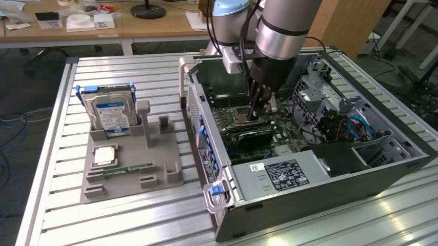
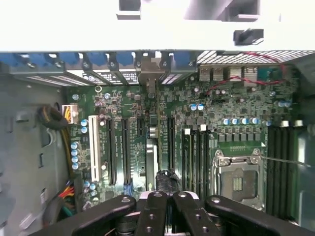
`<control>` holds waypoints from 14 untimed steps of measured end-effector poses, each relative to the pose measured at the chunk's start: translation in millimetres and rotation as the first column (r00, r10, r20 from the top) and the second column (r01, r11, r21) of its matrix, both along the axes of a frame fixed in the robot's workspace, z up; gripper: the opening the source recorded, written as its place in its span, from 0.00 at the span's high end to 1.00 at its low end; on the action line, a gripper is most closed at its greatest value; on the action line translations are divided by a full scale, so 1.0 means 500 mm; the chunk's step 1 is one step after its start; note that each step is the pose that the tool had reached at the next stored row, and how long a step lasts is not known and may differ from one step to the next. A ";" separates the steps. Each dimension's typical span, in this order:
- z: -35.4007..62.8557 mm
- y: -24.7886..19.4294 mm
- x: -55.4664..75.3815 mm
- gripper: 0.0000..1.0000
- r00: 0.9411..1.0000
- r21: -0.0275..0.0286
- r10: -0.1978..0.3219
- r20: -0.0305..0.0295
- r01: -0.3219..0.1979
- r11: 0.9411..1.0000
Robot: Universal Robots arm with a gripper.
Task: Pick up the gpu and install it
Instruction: 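Press down on the gpu until it lock into place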
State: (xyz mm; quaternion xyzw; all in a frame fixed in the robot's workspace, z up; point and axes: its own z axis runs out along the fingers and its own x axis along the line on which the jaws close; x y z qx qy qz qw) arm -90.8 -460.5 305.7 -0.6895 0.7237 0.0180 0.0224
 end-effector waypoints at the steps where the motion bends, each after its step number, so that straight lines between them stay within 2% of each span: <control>1: 0.006 0.0000 0.000 0.89 1.000 0.000 0.000 0.000 0.000 1.000; 5: 0.018 0.0000 0.000 0.89 1.000 0.000 0.000 0.000 0.000 1.000; 14: 0.018 0.0000 0.000 0.89 1.000 0.000 0.000 0.000 0.000 1.000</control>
